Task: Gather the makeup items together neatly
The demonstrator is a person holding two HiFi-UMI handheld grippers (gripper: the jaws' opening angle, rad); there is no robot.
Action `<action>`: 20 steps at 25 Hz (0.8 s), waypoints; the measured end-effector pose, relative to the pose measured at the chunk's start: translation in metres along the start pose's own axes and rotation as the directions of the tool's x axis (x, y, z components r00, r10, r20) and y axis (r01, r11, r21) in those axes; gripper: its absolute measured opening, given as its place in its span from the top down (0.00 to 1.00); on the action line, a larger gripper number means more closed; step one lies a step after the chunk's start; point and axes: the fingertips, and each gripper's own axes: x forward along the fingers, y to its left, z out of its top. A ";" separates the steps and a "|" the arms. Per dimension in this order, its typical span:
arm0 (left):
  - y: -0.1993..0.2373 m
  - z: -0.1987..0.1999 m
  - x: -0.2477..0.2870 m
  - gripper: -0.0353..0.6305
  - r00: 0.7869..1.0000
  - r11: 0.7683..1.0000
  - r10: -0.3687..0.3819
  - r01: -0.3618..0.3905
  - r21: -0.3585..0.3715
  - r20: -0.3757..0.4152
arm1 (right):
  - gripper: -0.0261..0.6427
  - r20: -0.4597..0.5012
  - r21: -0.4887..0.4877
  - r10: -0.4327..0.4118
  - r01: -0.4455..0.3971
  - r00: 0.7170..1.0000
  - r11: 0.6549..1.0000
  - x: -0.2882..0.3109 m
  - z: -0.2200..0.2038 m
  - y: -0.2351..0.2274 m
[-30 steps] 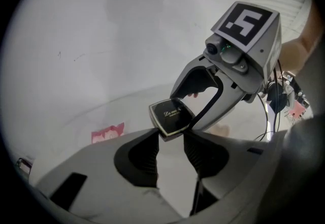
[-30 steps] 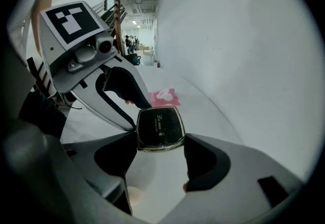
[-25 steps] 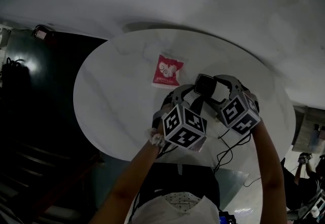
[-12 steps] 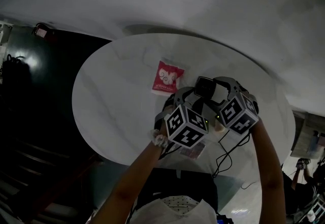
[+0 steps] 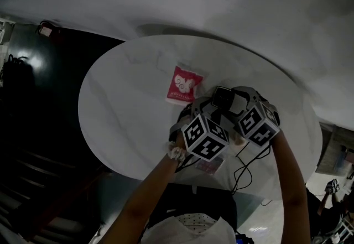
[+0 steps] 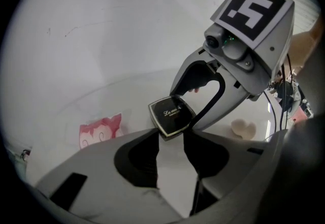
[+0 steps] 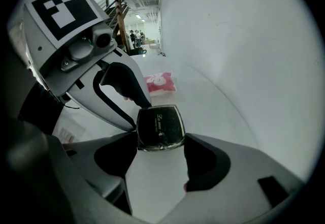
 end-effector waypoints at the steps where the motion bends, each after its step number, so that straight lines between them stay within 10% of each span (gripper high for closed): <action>1: 0.001 -0.001 0.001 0.66 1.000 1.000 0.001 -0.001 -0.001 -0.006 | 0.50 -0.001 0.000 0.002 -0.002 1.000 1.000 0.002 0.000 0.000; 20: -0.001 -0.015 0.010 0.66 0.998 1.000 -0.003 0.002 -0.014 -0.066 | 0.49 -0.009 -0.024 0.006 -0.006 1.000 1.000 0.012 -0.006 0.006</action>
